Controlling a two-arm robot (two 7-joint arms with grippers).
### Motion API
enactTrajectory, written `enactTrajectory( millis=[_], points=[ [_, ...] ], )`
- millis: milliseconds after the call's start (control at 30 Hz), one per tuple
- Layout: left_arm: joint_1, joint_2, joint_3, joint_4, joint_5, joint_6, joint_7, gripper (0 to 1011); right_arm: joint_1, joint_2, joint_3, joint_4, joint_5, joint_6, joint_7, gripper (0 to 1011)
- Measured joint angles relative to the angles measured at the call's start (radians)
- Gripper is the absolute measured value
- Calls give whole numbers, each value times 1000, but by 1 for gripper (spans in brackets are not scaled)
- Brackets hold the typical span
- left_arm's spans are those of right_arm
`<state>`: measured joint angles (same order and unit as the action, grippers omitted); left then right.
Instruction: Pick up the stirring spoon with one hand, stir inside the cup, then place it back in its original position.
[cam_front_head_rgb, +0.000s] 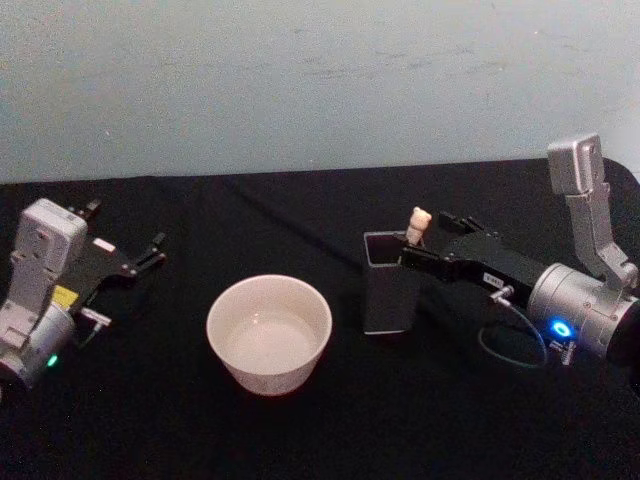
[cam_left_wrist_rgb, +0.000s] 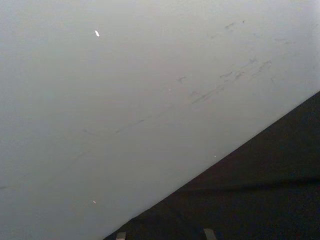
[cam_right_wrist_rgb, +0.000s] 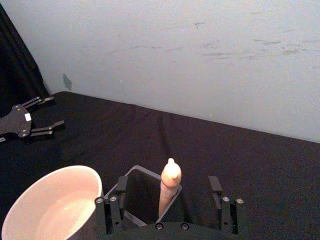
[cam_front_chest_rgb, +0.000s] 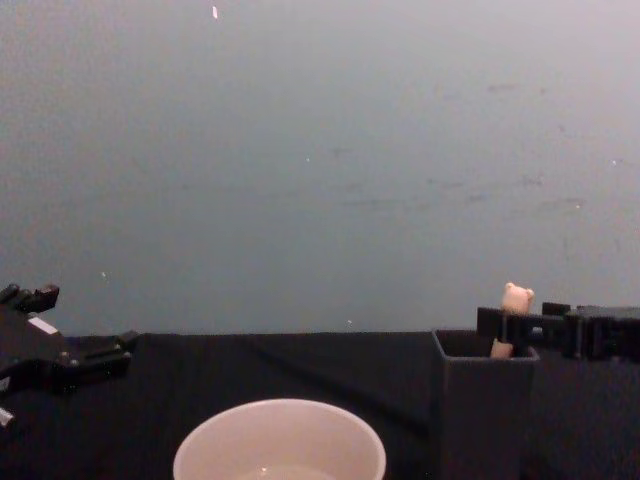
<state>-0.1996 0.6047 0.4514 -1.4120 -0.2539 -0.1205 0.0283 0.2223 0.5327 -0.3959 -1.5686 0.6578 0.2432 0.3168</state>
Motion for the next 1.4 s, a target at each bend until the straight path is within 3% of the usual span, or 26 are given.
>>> enactTrajectory(
  millis=[267, 467, 600, 633, 667, 700, 833, 1000, 1100, 1400],
  points=[
    [0, 0, 0, 0, 0, 0, 0, 1001, 0, -2, 1, 0, -3, -8, 4, 1002],
    [0, 0, 0, 0, 0, 0, 0, 1001, -6, -22, 19, -9, -25, -46, -13, 1003],
    [0, 0, 0, 0, 0, 0, 0, 1001, -24, -65, 51, -23, -86, -154, -90, 1003],
    [0, 0, 0, 0, 0, 0, 0, 1001, -34, -99, 67, -24, -149, -249, -159, 1002],
    [0, 0, 0, 0, 0, 0, 0, 1001, -34, -99, 67, -24, -149, -249, -159, 1002],
    [0, 0, 0, 0, 0, 0, 0, 1001, -37, -123, 76, -19, -192, -305, -201, 1002],
    [0, 0, 0, 0, 0, 0, 0, 1001, -38, -159, 84, 9, -288, -377, -288, 1002],
    [0, 0, 0, 0, 0, 0, 0, 1001, -55, -175, 87, 49, -381, -390, -360, 1003],
    [0, 0, 0, 0, 0, 0, 0, 1001, -76, -168, 86, 66, -414, -378, -371, 1002],
    [0, 0, 0, 0, 0, 0, 0, 1002, -112, -157, 79, 125, -460, -335, -359, 1003]
  ],
)
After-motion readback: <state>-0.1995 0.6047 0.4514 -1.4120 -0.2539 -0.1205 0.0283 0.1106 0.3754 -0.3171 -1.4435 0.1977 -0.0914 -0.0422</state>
